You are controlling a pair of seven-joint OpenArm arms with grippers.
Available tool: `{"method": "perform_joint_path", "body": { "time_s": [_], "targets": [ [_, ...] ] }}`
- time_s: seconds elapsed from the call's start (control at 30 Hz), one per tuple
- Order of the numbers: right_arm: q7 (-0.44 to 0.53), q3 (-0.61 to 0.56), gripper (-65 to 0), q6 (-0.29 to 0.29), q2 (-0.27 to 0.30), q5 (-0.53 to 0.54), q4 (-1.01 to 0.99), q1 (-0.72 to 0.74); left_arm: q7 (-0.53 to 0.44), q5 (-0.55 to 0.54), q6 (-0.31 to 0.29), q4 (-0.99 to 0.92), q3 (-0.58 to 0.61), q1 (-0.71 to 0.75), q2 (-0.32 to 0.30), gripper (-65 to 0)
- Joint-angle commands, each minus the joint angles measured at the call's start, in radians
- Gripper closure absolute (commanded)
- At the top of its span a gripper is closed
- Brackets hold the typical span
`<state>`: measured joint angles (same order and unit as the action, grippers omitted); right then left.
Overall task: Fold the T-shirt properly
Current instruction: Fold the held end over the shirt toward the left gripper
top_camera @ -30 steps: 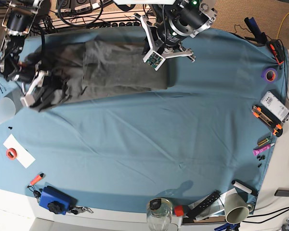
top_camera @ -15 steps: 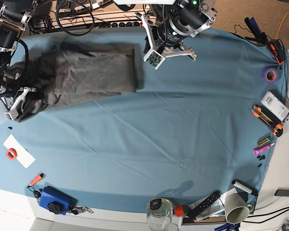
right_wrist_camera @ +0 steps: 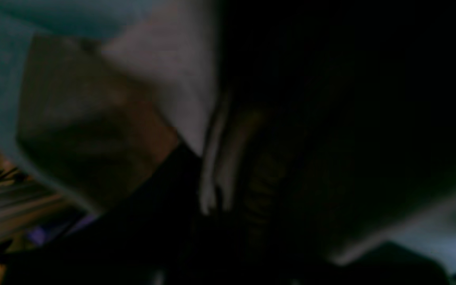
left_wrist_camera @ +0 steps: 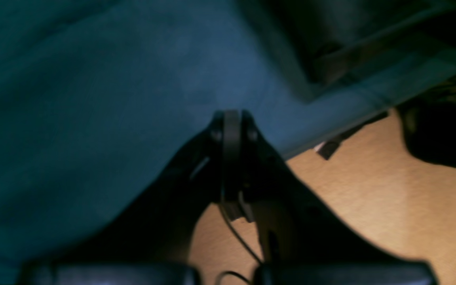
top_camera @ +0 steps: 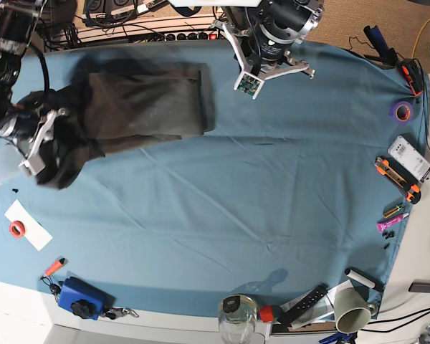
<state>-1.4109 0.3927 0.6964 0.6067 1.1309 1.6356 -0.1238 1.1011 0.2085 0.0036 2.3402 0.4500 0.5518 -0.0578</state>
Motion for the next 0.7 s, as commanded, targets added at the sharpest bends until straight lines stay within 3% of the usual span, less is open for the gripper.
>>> {"method": "perform_joint_path", "body": {
  "time_s": [0.0,0.27,0.53,0.67],
  "targets": [
    [0.015,0.008,0.0,0.002,0.005,0.045,0.040,-0.011,-0.007,0.002,0.001,0.016,0.004,0.003,0.005,0.0],
    [0.015,0.008,0.0,0.002,-0.167,0.145,0.193,-0.042,-0.007,0.001,0.001,0.016,0.004,0.020,0.005,0.0],
    [0.015,0.002,0.0,0.002,-0.319,0.099,0.216,-0.039,-0.009,0.001,0.000,0.016,0.004,0.033,0.005,0.0],
    [0.015,-0.038,0.0,0.002,-0.369,0.043,0.216,-0.039,-0.009,0.001,0.000,0.016,0.004,0.033,0.005,0.0]
  ]
}}
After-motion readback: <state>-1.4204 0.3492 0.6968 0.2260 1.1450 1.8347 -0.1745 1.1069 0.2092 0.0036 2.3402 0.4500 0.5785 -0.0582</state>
